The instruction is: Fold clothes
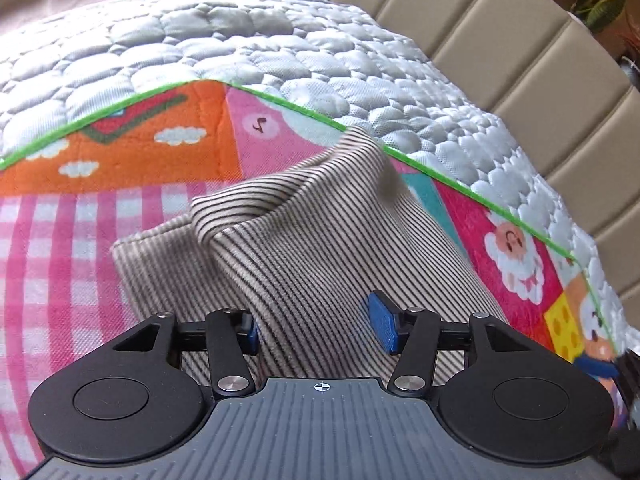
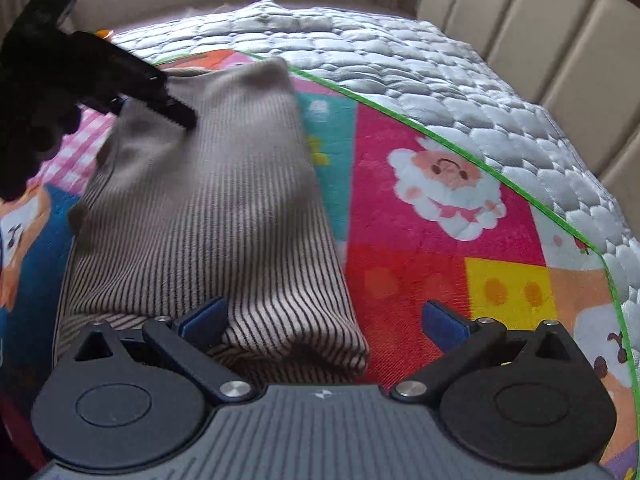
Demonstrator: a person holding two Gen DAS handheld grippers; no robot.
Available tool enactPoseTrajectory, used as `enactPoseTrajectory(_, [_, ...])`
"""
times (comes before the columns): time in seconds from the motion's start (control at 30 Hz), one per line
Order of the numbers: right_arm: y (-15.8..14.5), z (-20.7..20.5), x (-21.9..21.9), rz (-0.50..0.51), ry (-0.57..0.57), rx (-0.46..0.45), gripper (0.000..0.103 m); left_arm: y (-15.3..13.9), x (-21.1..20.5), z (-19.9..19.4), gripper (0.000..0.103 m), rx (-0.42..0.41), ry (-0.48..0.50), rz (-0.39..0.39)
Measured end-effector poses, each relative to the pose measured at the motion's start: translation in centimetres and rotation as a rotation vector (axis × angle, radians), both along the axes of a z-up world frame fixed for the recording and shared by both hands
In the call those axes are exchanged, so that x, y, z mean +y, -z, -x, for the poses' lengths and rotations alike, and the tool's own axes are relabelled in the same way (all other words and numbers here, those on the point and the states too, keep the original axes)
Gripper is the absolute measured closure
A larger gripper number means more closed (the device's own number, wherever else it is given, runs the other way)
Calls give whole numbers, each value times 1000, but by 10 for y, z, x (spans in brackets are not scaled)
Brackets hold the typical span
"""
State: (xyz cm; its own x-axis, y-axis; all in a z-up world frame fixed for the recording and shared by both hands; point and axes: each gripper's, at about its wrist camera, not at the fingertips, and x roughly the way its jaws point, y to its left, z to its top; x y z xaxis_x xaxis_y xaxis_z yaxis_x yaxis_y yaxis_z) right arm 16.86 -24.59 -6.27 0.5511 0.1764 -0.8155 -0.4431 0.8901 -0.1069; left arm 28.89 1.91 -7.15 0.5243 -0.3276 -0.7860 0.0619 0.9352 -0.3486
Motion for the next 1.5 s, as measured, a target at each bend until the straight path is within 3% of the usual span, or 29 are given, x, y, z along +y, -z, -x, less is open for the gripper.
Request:
enactPoseTrajectory(0.1, [-8,15,5,-18,-12,-48,0,-7,4,17,37,20,-16,0])
enactPoseTrajectory(0.2, [-21,12,-13,-118,81,-55,0,-17,10,45,26,41,-14,35])
enactPoseTrajectory(0.3, [-24,5,-26,-144,173,-52,0,-23,12,78,22,61,10,63])
enactPoseTrajectory(0.43, [-1,3,-14,-52,141,8,0,-18,3,108,22,84,60,52])
enactPoseTrajectory(0.53, [4,9,-1,-4,86,19,0,-13,-9,122,22,87,103,-15])
enactPoseTrajectory(0.73, [0,38,25,-26,-77,48,0,-12,-15,132,21,72,169,-154])
enactPoseTrajectory(0.9, [-14,56,36,-90,-181,42,0,-14,-10,139,16,51,177,-165])
enactPoseTrajectory(1.0, [-24,51,23,-141,-104,19,0,-16,-2,142,15,49,153,-129])
enactPoseTrajectory(1.1, [-29,37,-2,-190,56,6,0,-16,3,144,15,46,140,-99])
enactPoseTrajectory(1.23, [-11,20,-17,-40,230,0,0,-16,0,145,13,39,155,-112])
enactPoseTrajectory(1.37, [23,18,-8,111,182,86,0,-14,-6,148,11,26,182,-148])
enactPoseTrajectory(1.5, [19,23,0,100,119,83,0,-14,-6,149,9,23,186,-150])
